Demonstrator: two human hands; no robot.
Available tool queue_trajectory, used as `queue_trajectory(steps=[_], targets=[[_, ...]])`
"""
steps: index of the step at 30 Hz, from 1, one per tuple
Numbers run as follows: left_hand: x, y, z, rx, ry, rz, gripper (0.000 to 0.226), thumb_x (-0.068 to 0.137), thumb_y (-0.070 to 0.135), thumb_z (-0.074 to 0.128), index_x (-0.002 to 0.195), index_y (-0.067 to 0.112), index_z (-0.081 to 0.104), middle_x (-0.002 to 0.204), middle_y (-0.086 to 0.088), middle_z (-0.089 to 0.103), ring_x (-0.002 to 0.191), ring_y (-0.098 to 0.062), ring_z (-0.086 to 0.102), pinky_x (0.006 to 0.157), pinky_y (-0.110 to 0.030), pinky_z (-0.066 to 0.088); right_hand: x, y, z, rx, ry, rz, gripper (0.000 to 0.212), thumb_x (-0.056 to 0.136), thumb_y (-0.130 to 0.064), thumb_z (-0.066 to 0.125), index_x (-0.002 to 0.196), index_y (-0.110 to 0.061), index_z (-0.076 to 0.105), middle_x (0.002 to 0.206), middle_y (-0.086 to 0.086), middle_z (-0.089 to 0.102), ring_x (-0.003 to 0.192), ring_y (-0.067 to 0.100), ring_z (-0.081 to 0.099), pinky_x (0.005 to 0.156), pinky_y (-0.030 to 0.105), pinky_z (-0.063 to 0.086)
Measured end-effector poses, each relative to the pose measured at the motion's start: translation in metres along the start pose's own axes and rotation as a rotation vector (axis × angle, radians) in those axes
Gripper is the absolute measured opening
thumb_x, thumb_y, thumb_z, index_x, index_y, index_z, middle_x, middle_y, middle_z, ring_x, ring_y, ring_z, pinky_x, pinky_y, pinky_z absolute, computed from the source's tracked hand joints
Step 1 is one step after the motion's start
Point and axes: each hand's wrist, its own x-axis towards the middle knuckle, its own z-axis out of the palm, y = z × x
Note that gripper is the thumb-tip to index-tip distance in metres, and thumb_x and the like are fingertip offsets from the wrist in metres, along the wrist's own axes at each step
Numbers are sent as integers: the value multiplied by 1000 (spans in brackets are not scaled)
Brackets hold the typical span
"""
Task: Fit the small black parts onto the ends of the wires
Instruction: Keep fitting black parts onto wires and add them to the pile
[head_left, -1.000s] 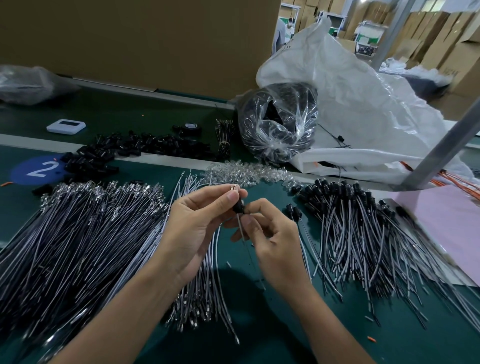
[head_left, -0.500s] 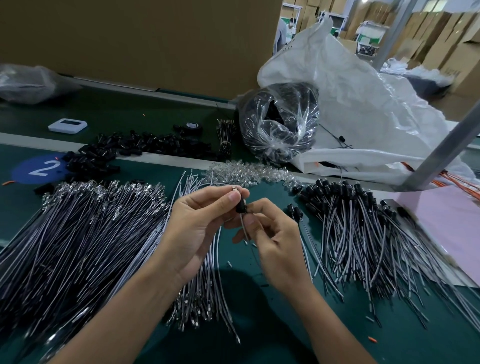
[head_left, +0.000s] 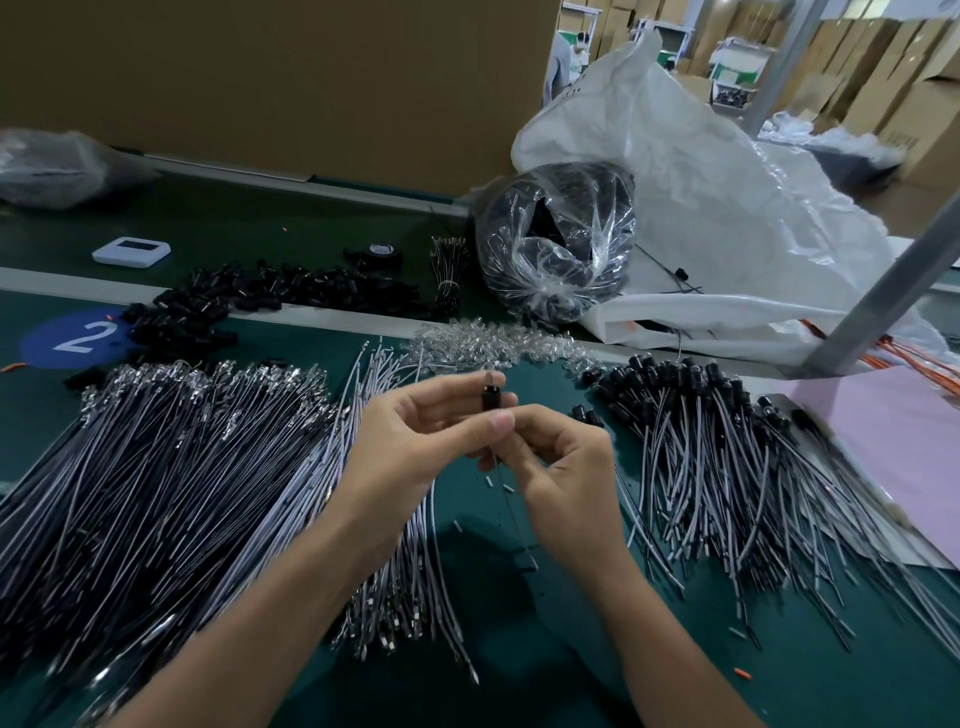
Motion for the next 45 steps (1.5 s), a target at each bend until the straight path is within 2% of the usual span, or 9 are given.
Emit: queue_trajectory(steps=[3,7,19,25,28,31,35,39,45], targets=[[0,-2,2,63,9,11,33,60,25,81,91,14,80,93,-8,77,84,-14,73,71,-17,54,1,1,-2,6,15,6,18,88,2,66,85,-15,73,70,-1,71,63,15,68,65,32,56],[-2,2,3,38,25,87,23,66,21,79,88,18,81,87,-8,77,75,-15,70,63,-22,55,-1,0,0,22,-22,1,9,89,-3,67,83,-6,73,70,-4,72,64,8,68,64,18,52],[-9,6,10,-31,102,192,26,66,25,78,92,24,80,86,-5,78,74,-15,72,59,-25,54,-8,1,13,160,-17,-36,6,87,-5,66,84,-2,70,74,3,72,68,16,69,65,26,54],[-2,13,5,-152,145,77,27,64,25,76,89,17,80,83,-11,77,75,-20,74,63,-29,59,-8,-7,14,89,-64,5,9,88,-14,66,83,-10,72,74,2,73,68,16,71,67,27,55],[4,16,-6,-298,217,-2,24,71,13,69,94,5,73,78,-11,75,58,-15,70,52,-20,54,5,-8,4,108,-22,133,27,98,-18,55,84,-4,73,74,7,74,66,15,70,64,21,52],[9,15,-11,-267,256,-131,31,69,12,68,97,0,68,74,-9,75,42,-7,59,37,-14,43,39,3,-9,-187,54,228,22,99,-8,52,92,-11,72,82,2,75,72,7,68,68,20,51],[10,13,-17,-97,193,-307,45,65,13,70,107,-2,64,79,-13,76,43,-9,62,37,-16,46,86,27,-6,-767,-147,215,42,89,10,47,120,-11,67,115,6,70,107,19,64,100,30,48],[8,8,-17,-30,144,-370,44,68,13,71,110,0,64,84,-13,76,48,-12,65,43,-18,50,104,48,9,-965,-314,215,38,92,0,55,126,-13,64,121,13,66,106,29,62,95,43,51],[7,3,-17,53,95,-333,22,84,18,69,105,10,69,88,-7,77,53,-13,67,49,-19,52,106,55,11,-1015,-255,104,14,91,-1,58,98,-5,69,102,14,67,93,31,61,81,41,52]])
